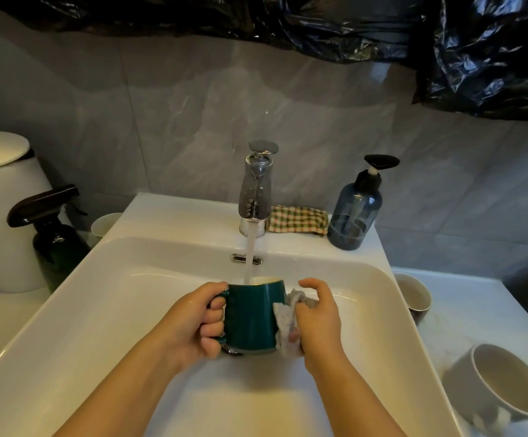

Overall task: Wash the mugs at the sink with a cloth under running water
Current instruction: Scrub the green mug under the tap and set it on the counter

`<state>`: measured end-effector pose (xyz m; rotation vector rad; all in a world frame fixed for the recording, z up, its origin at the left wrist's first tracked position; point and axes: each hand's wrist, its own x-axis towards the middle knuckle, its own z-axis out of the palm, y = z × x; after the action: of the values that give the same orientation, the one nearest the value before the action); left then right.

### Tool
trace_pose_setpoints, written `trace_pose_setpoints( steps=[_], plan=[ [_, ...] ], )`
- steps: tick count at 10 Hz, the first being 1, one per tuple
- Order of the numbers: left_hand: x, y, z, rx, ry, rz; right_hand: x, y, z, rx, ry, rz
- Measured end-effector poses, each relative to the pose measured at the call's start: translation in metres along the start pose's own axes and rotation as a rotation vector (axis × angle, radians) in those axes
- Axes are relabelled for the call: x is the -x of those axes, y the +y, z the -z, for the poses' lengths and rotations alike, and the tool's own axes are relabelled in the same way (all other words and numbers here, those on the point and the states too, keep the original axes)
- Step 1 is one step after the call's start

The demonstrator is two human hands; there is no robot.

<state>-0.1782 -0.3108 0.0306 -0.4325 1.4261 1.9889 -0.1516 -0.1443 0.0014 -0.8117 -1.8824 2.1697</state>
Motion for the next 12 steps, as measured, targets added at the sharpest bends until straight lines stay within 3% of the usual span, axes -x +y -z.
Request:
trace_pose_setpoints(
  steps=[2, 3, 4, 5, 6, 7, 8, 9, 10, 11, 12],
  plan=[
    [-0.001, 0.000, -0.003, 0.086, 0.027, 0.041, 0.019, -0.014, -0.018, 0.121, -0.277, 0.290],
    [-0.001, 0.001, 0.000, 0.059, 0.009, 0.027, 0.019, -0.014, -0.021, 0.189, -0.289, 0.345],
    [0.001, 0.004, 0.004, 0.012, -0.020, 0.020, 0.019, -0.020, -0.022, -0.223, -0.413, -0.111],
    [0.001, 0.004, 0.005, 0.043, -0.037, 0.038, 0.016, -0.015, -0.012, -0.386, -0.499, -0.321],
    [-0.007, -0.002, -0.004, -0.030, 0.123, -0.108, 0.016, -0.007, -0.009, -0.388, -0.482, -0.324],
    [-0.014, -0.012, -0.019, -0.060, 0.339, -0.345, 0.019, 0.002, -0.021, -0.305, -0.390, -0.196],
    [-0.010, -0.018, -0.028, -0.094, 0.220, -0.412, 0.022, 0.010, -0.031, -0.165, -0.296, -0.040],
    [-0.007, -0.018, -0.022, -0.126, 0.090, -0.327, 0.022, 0.010, -0.035, 0.085, -0.226, 0.162],
    [-0.010, -0.018, -0.014, -0.043, -0.046, -0.245, 0.022, 0.001, -0.030, 0.172, -0.259, 0.410],
    [-0.011, -0.018, -0.013, -0.048, -0.063, -0.301, 0.017, -0.007, -0.020, -0.166, -0.359, 0.195],
    [-0.011, -0.018, -0.020, -0.050, -0.013, -0.396, 0.030, -0.007, -0.007, -0.434, -0.921, -0.054]
  ],
)
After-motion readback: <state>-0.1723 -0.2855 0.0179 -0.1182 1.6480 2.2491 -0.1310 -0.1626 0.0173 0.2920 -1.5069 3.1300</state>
